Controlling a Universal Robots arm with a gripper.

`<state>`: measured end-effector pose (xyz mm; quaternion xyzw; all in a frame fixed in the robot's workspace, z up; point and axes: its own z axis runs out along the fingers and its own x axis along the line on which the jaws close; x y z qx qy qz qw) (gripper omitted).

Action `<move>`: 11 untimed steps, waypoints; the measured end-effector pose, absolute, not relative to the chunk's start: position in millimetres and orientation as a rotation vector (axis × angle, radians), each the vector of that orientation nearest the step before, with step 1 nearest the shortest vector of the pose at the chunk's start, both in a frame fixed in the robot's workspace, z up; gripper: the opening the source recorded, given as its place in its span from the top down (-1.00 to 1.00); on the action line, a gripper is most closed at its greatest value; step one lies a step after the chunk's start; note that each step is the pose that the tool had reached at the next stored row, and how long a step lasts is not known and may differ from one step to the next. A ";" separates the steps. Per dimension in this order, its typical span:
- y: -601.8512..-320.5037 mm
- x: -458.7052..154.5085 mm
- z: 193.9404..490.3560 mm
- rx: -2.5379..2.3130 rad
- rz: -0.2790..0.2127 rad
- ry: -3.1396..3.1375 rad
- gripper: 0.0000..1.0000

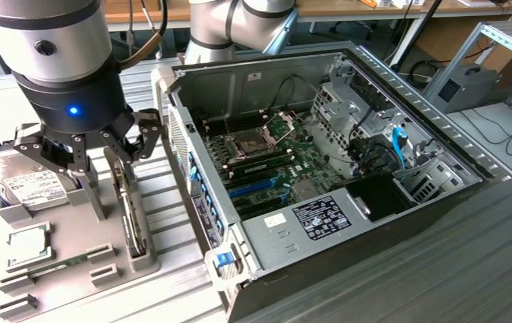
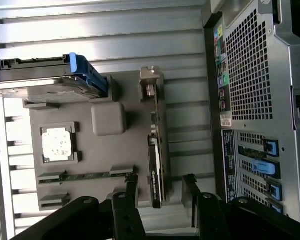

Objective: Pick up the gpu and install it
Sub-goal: 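Pick up the gpu and move the gpu toward the slot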

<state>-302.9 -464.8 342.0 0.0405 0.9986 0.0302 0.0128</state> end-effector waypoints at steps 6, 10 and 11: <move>-463.9 -302.3 334.5 0.126 0.106 3.112 0.04; -463.6 -301.8 329.9 0.126 0.109 3.112 0.04; -463.5 -301.7 329.2 0.127 0.110 3.112 0.04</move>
